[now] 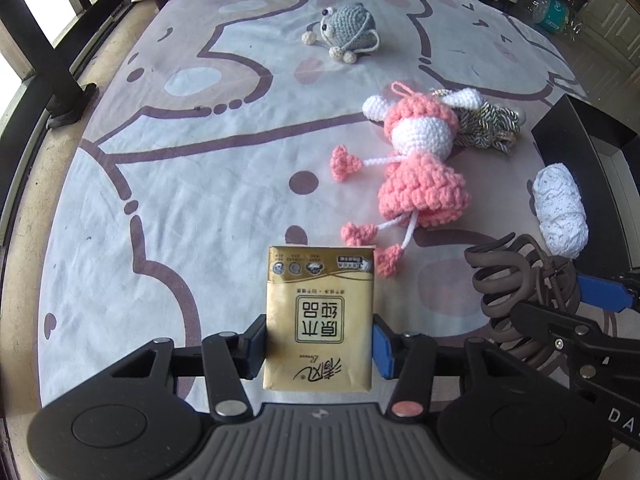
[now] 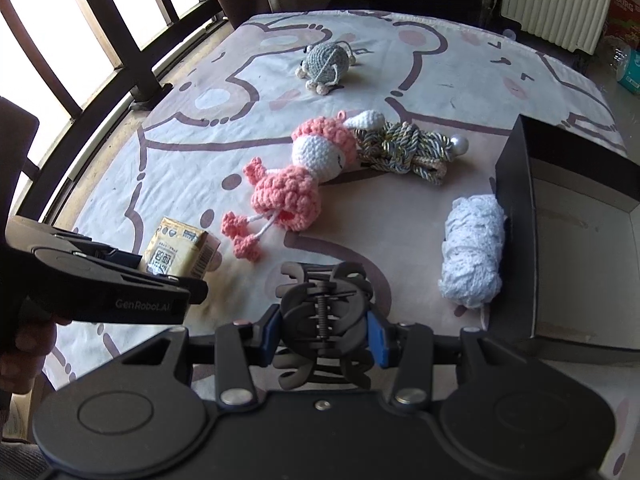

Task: Organize objects
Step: 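Carry the tissue packet with the left gripper while the right gripper carries the clip toward the black box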

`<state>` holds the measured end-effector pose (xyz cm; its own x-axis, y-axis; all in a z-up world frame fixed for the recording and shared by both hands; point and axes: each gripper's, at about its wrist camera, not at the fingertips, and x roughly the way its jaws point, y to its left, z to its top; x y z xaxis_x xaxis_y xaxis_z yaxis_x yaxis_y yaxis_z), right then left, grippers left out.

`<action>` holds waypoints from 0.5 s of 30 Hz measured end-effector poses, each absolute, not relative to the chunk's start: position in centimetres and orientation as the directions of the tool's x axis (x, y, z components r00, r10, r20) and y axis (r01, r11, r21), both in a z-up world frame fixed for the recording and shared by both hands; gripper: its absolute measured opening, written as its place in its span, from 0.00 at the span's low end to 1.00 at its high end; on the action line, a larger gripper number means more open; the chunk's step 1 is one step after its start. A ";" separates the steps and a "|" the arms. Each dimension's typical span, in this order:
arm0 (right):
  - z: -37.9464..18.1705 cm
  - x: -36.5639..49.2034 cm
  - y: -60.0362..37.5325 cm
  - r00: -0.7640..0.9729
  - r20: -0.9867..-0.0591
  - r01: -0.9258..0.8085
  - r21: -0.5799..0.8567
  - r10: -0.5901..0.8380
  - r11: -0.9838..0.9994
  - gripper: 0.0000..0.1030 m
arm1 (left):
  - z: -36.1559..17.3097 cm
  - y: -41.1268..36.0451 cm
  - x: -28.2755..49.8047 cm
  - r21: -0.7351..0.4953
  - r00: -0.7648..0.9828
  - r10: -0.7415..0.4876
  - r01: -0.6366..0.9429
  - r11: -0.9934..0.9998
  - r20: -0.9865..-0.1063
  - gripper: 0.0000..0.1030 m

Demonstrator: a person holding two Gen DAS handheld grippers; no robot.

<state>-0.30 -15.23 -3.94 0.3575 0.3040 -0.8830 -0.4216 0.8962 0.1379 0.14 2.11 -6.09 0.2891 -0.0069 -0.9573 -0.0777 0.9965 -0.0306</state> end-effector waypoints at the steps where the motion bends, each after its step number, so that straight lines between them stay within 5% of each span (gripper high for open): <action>1: -3.5 -0.2 -15.3 0.367 -0.878 -0.422 0.136 0.307 0.896 0.44 | -5.6 2.1 0.3 -0.032 0.298 -0.007 -0.079 0.996 -0.955 0.51; 15: 3.9 2.8 -17.6 0.531 -0.796 -0.384 0.077 0.289 0.920 0.44 | 1.5 -0.5 4.1 -0.013 0.443 0.015 -0.059 0.998 -0.896 0.51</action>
<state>2.82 -17.63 3.89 0.5314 0.2888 -0.7964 -0.3841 0.9200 0.0774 4.10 -0.47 1.54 0.4428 0.0148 -0.8965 -0.0593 0.9982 -0.0128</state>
